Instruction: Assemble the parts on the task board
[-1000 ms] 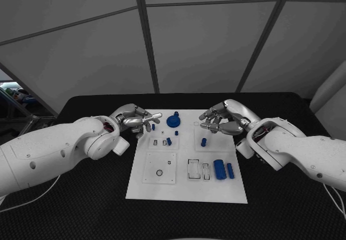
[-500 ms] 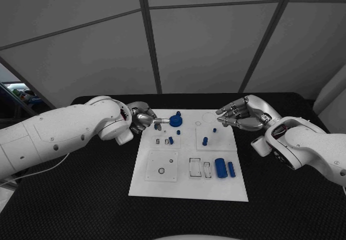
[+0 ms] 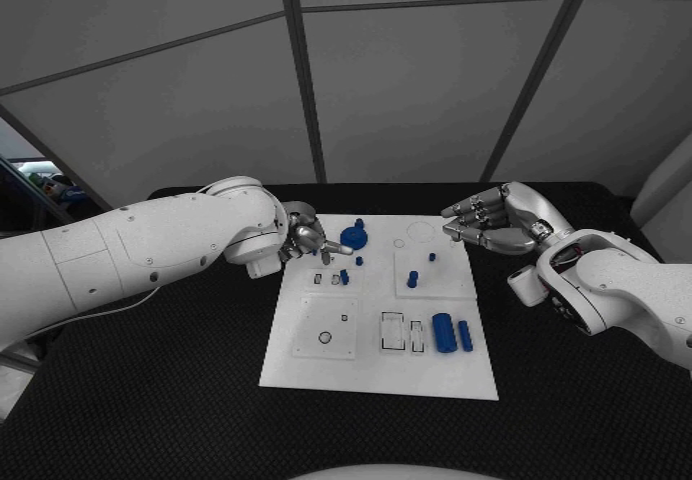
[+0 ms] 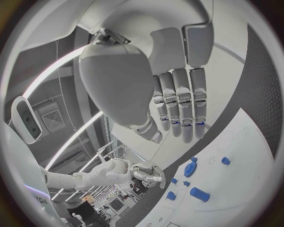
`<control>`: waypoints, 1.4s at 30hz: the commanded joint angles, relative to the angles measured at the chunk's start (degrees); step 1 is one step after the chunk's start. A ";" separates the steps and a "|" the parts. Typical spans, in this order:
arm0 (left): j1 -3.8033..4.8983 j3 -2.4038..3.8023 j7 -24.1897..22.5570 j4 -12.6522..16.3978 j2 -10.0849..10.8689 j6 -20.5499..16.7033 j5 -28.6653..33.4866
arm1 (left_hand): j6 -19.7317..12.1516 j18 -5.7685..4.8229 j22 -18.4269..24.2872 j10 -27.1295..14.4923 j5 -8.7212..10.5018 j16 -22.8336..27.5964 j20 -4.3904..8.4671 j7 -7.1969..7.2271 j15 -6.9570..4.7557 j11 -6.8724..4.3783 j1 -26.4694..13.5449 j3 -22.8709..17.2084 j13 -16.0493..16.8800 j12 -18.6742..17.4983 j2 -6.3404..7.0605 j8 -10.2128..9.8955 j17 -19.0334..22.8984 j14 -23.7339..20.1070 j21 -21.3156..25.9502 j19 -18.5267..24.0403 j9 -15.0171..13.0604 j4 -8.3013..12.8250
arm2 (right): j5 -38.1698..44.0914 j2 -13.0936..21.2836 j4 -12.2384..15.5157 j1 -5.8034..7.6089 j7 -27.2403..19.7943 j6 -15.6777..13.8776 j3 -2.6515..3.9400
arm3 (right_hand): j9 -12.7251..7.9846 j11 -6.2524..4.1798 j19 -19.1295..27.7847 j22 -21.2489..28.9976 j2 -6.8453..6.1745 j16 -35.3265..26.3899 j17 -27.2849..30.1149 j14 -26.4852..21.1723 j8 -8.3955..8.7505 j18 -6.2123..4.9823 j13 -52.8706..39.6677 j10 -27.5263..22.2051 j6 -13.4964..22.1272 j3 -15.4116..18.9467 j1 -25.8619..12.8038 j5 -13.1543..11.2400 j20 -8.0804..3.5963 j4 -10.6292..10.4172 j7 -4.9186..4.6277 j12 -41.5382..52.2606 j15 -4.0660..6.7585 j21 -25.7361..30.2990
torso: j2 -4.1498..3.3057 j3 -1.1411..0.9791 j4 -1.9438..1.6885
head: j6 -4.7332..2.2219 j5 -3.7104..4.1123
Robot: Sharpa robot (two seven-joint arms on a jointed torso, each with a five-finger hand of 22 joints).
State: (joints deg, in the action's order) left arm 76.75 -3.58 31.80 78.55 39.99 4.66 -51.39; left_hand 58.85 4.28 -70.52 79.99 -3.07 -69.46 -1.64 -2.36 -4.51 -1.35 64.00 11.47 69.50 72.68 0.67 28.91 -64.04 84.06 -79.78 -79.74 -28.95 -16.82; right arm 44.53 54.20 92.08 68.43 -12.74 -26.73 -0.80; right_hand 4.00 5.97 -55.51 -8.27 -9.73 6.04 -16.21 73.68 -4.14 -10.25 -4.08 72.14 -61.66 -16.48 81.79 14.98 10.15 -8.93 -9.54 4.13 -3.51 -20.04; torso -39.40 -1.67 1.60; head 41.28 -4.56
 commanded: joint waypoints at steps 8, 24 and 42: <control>0.74 -1.42 3.13 -2.49 -3.36 6.91 -1.92 | -1.42 -0.09 0.23 -0.49 -0.59 -0.09 0.01 -0.05 -0.33 -0.25 0.01 -0.38 -0.76 -0.46 -0.97 1.18 -0.01 0.57 0.13 0.02 -1.85 0.36 | -0.83 -0.39 -0.18 0.09 -0.68 -2.44 0.04 | -0.09 0.69 0.07 1.20 -0.46 -1.74 0.88 -1.02 0.41 -0.26 0.24 -1.25 0.73 -0.30 -0.99 2.45 1.07 0.80 -0.87 -0.42 -0.60 1.99 | -0.09 0.10 0.06 | 0.41 -0.15; 0.82 -2.26 3.26 -4.45 -5.80 7.72 -1.94 | -2.18 -0.03 0.41 -0.86 -1.40 -0.06 -0.03 -0.08 -0.29 -0.20 1.33 -0.79 -1.34 -0.92 -1.71 1.72 0.00 0.57 0.33 0.25 -3.28 0.62 | -0.85 -1.18 -0.75 0.09 -0.14 -2.48 0.04 | -0.10 0.90 0.10 1.53 -0.57 -2.10 1.11 -1.26 0.43 -0.23 0.26 -1.63 1.00 -0.35 -1.31 2.99 1.23 0.87 -1.11 -0.44 -0.77 2.55 | -0.11 0.16 0.02 | 0.67 0.01; 0.83 -2.27 2.83 -4.87 -6.51 7.63 -1.94 | -3.01 -0.07 -0.04 -0.79 -1.79 -0.04 0.00 0.00 -0.34 -0.28 4.88 -3.03 -1.33 -0.79 -3.50 2.42 -0.01 0.58 0.27 0.18 -5.56 1.61 | -0.85 -2.05 -1.44 0.08 0.26 -2.02 0.04 | -0.09 0.96 0.17 1.77 -0.48 -2.27 1.25 -1.47 0.41 -0.22 0.24 -1.81 1.13 -0.45 -1.49 3.41 1.37 0.88 -1.19 -0.41 -0.85 2.95 | -0.10 0.12 0.05 | 1.21 -0.10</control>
State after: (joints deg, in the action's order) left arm 77.48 -5.88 34.64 73.71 33.58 11.89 -52.95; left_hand 56.39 4.28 -70.50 79.34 -4.64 -69.45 -1.65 -2.36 -4.51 -1.50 68.44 8.65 68.21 72.08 -2.91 31.13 -64.02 84.06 -79.78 -79.73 -34.47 -15.14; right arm 43.91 52.22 90.63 68.42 -12.45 -28.69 -0.80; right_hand 3.99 6.96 -55.39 -6.55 -10.23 3.98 -15.00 72.57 -3.94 -10.25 -3.91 70.71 -60.65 -16.87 80.80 18.10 11.05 -8.36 -10.55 3.91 -4.18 -17.41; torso -39.51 -1.53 1.63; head 42.41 -4.64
